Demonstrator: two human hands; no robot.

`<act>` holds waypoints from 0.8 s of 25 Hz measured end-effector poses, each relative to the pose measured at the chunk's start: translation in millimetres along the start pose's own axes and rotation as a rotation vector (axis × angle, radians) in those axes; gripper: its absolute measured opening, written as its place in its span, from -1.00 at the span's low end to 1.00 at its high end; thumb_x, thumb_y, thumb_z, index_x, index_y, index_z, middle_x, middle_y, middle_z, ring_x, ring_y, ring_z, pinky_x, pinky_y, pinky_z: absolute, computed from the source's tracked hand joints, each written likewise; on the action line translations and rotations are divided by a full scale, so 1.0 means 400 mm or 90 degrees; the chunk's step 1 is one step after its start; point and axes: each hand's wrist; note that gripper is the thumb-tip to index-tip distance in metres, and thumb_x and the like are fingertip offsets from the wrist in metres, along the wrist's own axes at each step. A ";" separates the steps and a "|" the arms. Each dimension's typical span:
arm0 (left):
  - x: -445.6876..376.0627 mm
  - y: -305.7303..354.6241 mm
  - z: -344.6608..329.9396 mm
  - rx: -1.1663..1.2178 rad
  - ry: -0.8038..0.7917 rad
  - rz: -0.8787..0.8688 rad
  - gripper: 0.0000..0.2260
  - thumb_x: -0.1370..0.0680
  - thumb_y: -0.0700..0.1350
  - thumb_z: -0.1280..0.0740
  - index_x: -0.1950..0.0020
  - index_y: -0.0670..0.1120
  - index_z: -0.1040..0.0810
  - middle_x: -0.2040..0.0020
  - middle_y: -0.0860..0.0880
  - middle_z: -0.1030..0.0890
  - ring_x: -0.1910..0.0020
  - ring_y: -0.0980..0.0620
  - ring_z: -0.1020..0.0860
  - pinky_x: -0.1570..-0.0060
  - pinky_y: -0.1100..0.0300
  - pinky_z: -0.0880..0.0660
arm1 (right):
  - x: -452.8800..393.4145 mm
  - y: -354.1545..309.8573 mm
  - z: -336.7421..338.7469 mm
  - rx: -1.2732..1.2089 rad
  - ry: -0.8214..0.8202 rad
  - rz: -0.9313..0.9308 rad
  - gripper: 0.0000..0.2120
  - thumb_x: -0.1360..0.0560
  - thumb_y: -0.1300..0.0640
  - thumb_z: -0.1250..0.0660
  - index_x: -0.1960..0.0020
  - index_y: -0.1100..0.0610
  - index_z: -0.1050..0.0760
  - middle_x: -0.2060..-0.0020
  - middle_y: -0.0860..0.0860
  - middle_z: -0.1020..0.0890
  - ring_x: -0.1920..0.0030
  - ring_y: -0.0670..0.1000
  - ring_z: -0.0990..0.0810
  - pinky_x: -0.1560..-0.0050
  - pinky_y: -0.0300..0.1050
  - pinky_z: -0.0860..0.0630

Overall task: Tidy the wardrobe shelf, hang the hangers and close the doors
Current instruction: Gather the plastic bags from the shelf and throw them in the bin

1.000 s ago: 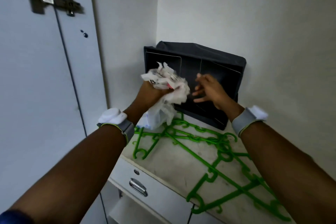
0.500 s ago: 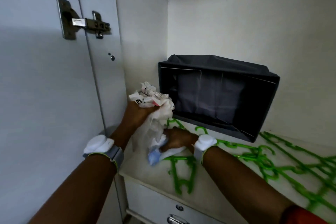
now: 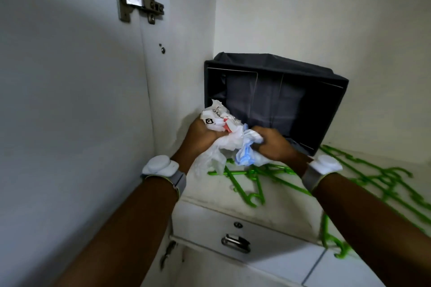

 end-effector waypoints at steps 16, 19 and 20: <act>0.805 0.198 0.097 -0.088 -0.048 0.069 -0.69 -0.33 -0.19 -0.59 -0.01 -0.02 -0.62 0.16 0.20 -0.65 0.19 0.45 -0.58 0.13 0.55 -0.43 | 0.585 -0.467 0.045 -0.015 -0.070 0.040 -0.86 -0.34 0.29 -0.48 0.17 0.14 -0.57 0.22 0.04 -0.68 0.13 0.04 -0.64 0.19 -0.16 -0.43; 0.945 0.204 0.152 -0.099 -0.054 0.100 -0.62 -0.33 -0.14 -0.60 -0.10 -0.06 -0.63 0.11 0.18 -0.65 0.20 0.45 -0.58 0.11 0.48 -0.45 | 0.666 -0.571 0.021 0.014 -0.118 0.074 -0.84 -0.34 0.29 -0.49 0.17 0.11 -0.55 0.27 -0.04 -0.65 0.19 0.00 -0.60 0.23 -0.27 -0.37; 0.984 0.207 0.171 -0.100 -0.060 0.113 -0.62 -0.32 -0.13 -0.60 -0.11 -0.07 -0.63 0.10 0.14 -0.66 0.18 0.40 -0.59 0.08 0.42 -0.47 | 0.690 -0.607 0.013 0.018 -0.131 0.078 -0.83 -0.35 0.28 -0.49 0.17 0.09 -0.54 0.29 -0.07 -0.63 0.21 0.00 -0.59 0.21 -0.27 -0.41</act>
Point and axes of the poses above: each hand's wrist, its own x-axis away from the middle knuckle, its own z-axis out of the back of the hand, y = z × x
